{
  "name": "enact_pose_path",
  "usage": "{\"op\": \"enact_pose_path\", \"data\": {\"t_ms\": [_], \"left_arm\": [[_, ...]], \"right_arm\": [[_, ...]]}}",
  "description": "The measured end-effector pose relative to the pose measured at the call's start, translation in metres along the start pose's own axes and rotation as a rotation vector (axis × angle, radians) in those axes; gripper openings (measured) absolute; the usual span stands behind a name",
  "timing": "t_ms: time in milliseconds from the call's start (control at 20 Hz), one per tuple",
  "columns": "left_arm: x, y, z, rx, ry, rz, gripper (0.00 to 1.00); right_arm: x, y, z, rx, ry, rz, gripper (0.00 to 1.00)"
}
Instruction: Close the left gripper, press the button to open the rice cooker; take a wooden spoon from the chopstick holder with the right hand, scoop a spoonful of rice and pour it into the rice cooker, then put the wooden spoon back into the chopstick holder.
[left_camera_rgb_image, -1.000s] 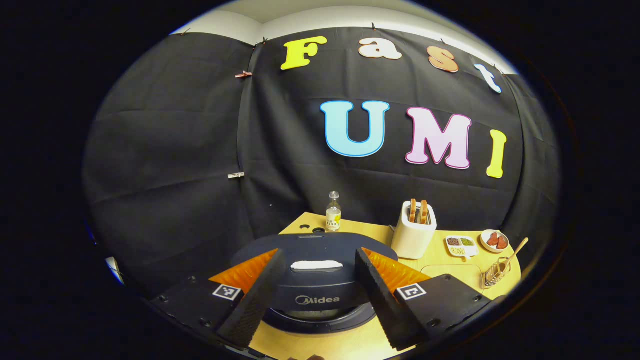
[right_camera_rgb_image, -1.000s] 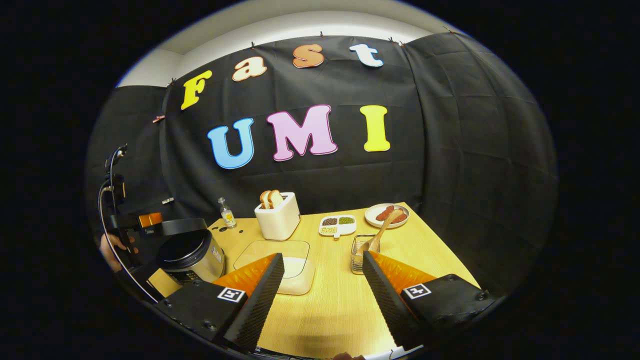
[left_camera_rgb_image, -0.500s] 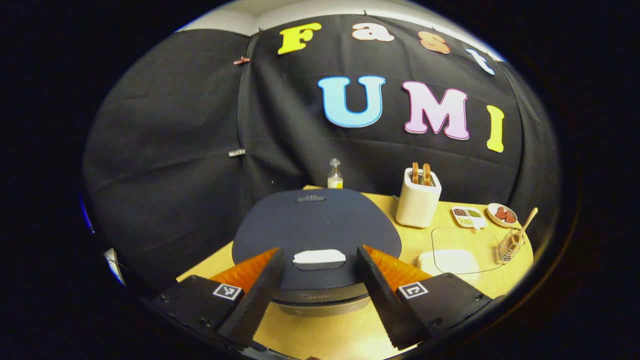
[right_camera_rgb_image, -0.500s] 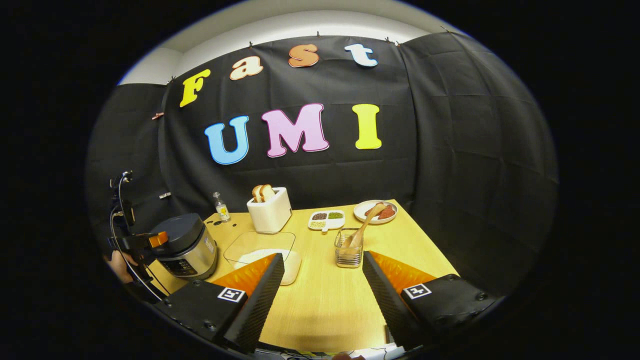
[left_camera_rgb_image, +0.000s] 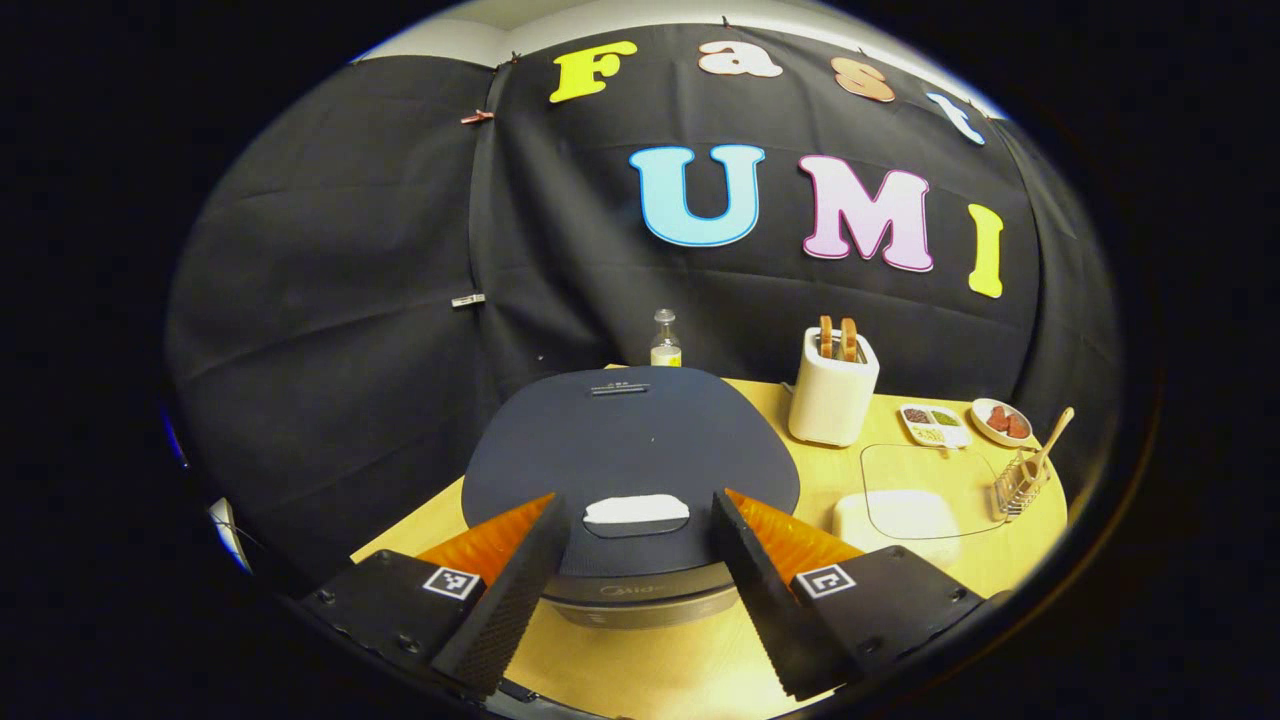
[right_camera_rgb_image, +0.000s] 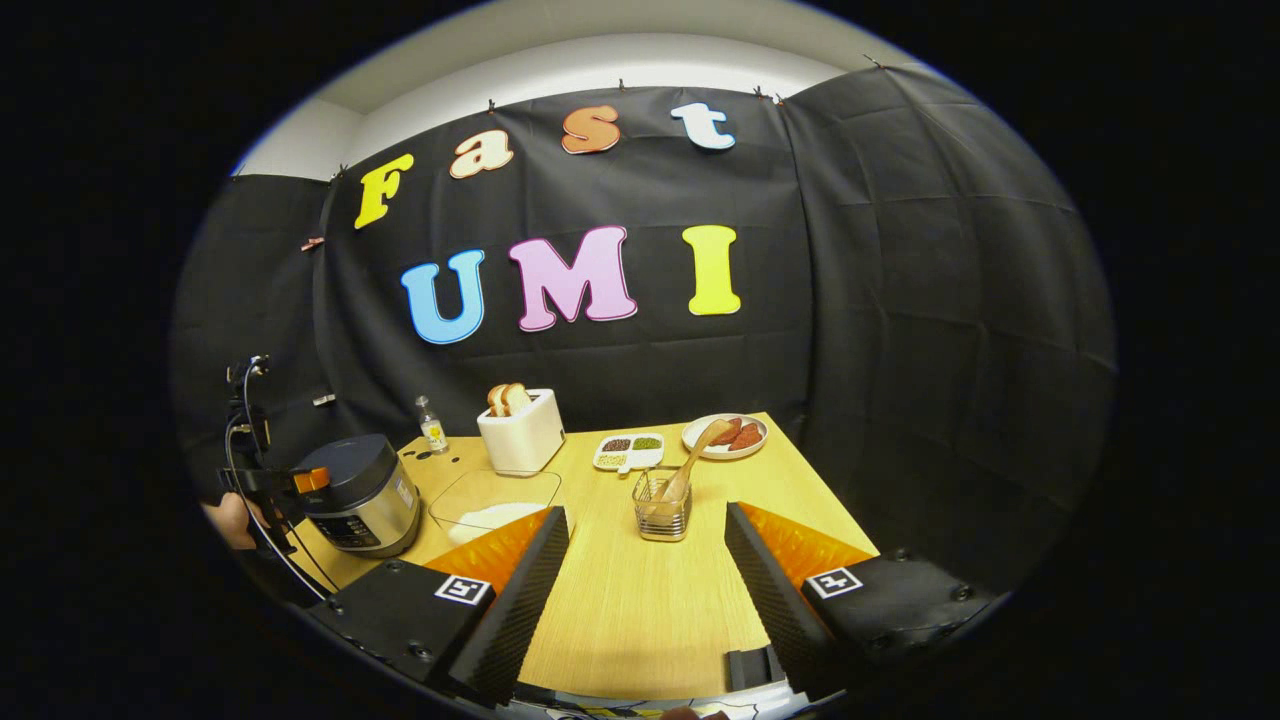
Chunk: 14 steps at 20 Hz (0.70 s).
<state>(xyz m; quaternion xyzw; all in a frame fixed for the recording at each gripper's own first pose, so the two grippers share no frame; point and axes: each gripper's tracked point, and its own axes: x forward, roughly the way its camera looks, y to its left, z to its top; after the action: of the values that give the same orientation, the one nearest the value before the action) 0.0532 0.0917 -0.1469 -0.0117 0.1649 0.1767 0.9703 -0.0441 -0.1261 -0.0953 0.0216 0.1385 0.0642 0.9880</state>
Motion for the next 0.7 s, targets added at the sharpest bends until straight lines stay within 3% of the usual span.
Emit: {"op": "enact_pose_path", "data": {"t_ms": [150, 300, 500, 700], "left_arm": [[-0.044, -0.013, 0.031, -0.079, -0.112, -0.009, 0.95], [-0.089, -0.037, 0.063, -0.096, -0.219, -0.028, 0.95], [-0.132, -0.079, 0.098, -0.030, -0.318, -0.116, 0.95], [-0.149, -0.099, 0.114, 0.024, -0.359, -0.187, 0.95]], "right_arm": [[0.003, -0.005, 0.025, -0.010, -0.074, 0.007, 0.99], [0.011, -0.001, 0.047, -0.004, -0.124, 0.022, 0.99], [0.017, 0.000, 0.081, 0.071, -0.176, 0.014, 0.98], [0.021, 0.007, 0.082, 0.089, -0.167, -0.004, 0.98]]}}
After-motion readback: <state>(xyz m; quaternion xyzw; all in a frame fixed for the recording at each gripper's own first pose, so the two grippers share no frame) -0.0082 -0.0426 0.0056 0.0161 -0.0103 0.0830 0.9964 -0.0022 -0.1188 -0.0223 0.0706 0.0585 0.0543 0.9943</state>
